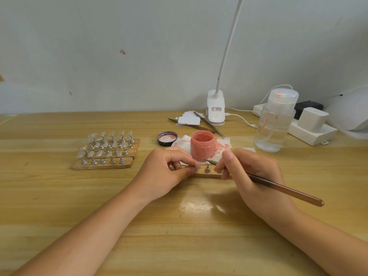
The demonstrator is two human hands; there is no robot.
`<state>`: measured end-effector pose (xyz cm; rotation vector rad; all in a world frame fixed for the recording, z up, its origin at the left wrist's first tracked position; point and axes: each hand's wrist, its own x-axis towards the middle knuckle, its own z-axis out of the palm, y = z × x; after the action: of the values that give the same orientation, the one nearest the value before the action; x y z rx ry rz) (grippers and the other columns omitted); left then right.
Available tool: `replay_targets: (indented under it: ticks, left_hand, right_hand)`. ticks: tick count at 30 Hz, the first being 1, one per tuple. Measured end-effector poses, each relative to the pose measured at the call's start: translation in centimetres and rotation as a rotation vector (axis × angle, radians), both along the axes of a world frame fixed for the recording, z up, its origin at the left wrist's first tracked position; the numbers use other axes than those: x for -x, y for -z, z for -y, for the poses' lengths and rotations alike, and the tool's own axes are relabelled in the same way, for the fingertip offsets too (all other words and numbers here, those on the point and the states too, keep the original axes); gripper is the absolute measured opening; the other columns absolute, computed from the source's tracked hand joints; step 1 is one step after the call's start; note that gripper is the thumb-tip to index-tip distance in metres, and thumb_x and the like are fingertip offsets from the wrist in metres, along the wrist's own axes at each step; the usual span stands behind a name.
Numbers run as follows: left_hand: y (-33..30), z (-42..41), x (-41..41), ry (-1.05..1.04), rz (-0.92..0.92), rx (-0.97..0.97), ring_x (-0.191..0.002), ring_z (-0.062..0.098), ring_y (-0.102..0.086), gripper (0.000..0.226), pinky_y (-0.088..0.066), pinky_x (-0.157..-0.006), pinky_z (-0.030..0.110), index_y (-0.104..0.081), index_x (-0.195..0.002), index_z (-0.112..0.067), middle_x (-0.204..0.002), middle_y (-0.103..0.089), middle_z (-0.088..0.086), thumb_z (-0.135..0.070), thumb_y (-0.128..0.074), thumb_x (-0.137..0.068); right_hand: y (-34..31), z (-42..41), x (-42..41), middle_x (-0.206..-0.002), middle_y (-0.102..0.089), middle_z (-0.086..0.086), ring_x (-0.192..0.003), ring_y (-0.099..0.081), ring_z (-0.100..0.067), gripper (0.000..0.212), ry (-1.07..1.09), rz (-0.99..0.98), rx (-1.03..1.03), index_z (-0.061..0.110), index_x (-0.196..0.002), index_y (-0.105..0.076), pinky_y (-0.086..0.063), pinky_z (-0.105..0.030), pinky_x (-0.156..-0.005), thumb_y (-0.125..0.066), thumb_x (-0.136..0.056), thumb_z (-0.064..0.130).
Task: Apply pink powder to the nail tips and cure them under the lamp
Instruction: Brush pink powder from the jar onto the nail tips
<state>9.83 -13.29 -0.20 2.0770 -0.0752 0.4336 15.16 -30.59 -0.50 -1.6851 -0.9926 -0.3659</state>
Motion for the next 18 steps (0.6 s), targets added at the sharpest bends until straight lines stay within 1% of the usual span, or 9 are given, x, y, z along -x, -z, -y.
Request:
replay_targets:
  ticks: [2,4,6,8,10,11,13,15,18]
  left_hand:
    - [0.05,-0.02,-0.05,-0.007,0.01,0.0,-0.055,0.008,-0.037,0.022,-0.032,-0.054,0.011,-0.071,-0.072,-0.024,-0.075,-0.063,-0.009,-0.002,-0.073,-0.071]
    - [0.13,-0.06,-0.12,-0.015,0.018,0.007,-0.052,0.008,-0.033,0.023,-0.03,-0.052,0.011,-0.071,-0.071,-0.025,-0.075,-0.062,-0.008,-0.002,-0.073,-0.071]
    - [0.17,-0.09,-0.16,-0.019,0.025,0.021,-0.05,0.007,-0.032,0.024,-0.028,-0.051,0.011,-0.07,-0.069,-0.026,-0.075,-0.062,-0.008,-0.003,-0.074,-0.071]
    - [0.16,-0.08,-0.19,-0.023,0.031,0.021,-0.05,0.006,-0.031,0.025,-0.028,-0.051,0.011,-0.069,-0.068,-0.028,-0.073,-0.062,-0.009,-0.003,-0.074,-0.07]
    - [0.14,-0.02,-0.23,-0.031,0.032,0.009,-0.05,0.006,-0.032,0.024,-0.029,-0.05,0.011,-0.069,-0.068,-0.027,-0.072,-0.062,-0.009,-0.003,-0.074,-0.07]
    - [0.14,0.0,-0.23,-0.036,0.03,0.007,-0.049,0.006,-0.032,0.022,-0.029,-0.05,0.01,-0.07,-0.068,-0.025,-0.072,-0.061,-0.01,-0.003,-0.074,-0.07]
    - [0.15,0.01,-0.24,-0.039,0.029,0.008,-0.048,0.006,-0.033,0.018,-0.029,-0.049,0.009,-0.07,-0.069,-0.02,-0.071,-0.06,-0.01,-0.003,-0.074,-0.07]
    - [0.18,0.01,-0.21,-0.041,0.031,0.011,-0.047,0.006,-0.033,0.018,-0.028,-0.049,0.009,-0.069,-0.068,-0.02,-0.071,-0.06,-0.01,-0.003,-0.074,-0.07]
    - [0.27,-0.02,-0.21,-0.053,0.036,0.012,-0.047,0.005,-0.033,0.017,-0.029,-0.05,0.009,-0.068,-0.066,-0.018,-0.071,-0.059,-0.009,-0.003,-0.074,-0.07]
  right_hand:
    - [-0.07,-0.06,0.04,-0.055,-0.057,0.017,-0.057,-0.059,-0.004,0.038,-0.005,0.001,0.03,0.018,-0.065,-0.066,-0.044,-0.017,-0.052,-0.045,-0.086,0.042]
    - [0.02,-0.01,0.11,-0.054,-0.058,0.013,-0.054,-0.058,-0.005,0.04,-0.054,-0.009,0.073,0.015,-0.064,-0.067,-0.043,-0.016,-0.051,-0.046,-0.086,0.041]
    - [0.11,0.13,0.21,-0.052,-0.055,0.017,-0.052,-0.057,-0.002,0.041,-0.102,-0.003,0.081,0.014,-0.062,-0.067,-0.041,-0.012,-0.051,-0.046,-0.088,0.037]
    - [0.12,0.19,0.14,-0.054,-0.056,0.017,-0.052,-0.058,-0.003,0.041,-0.092,0.011,0.048,0.013,-0.062,-0.066,-0.042,-0.013,-0.051,-0.045,-0.089,0.035]
    - [0.06,0.06,0.02,-0.055,-0.058,0.014,-0.055,-0.059,-0.005,0.041,-0.042,0.02,0.028,0.012,-0.065,-0.067,-0.045,-0.017,-0.052,-0.045,-0.088,0.038]
    - [0.04,-0.02,0.01,-0.056,-0.058,0.015,-0.057,-0.059,-0.005,0.041,-0.026,0.021,0.036,0.012,-0.067,-0.067,-0.045,-0.018,-0.053,-0.045,-0.087,0.039]
    - [0.07,-0.07,0.06,-0.057,-0.059,0.016,-0.057,-0.06,-0.003,0.041,-0.041,0.019,0.075,0.013,-0.067,-0.068,-0.045,-0.014,-0.053,-0.046,-0.087,0.04]
    - [0.11,0.03,0.19,-0.055,-0.057,0.018,-0.055,-0.059,-0.002,0.04,-0.079,0.015,0.101,0.015,-0.064,-0.068,-0.042,-0.012,-0.053,-0.045,-0.088,0.039]
    - [0.0,0.09,0.17,-0.055,-0.056,0.02,-0.055,-0.059,-0.002,0.039,-0.05,0.02,0.052,0.015,-0.064,-0.067,-0.042,-0.011,-0.053,-0.045,-0.088,0.037]
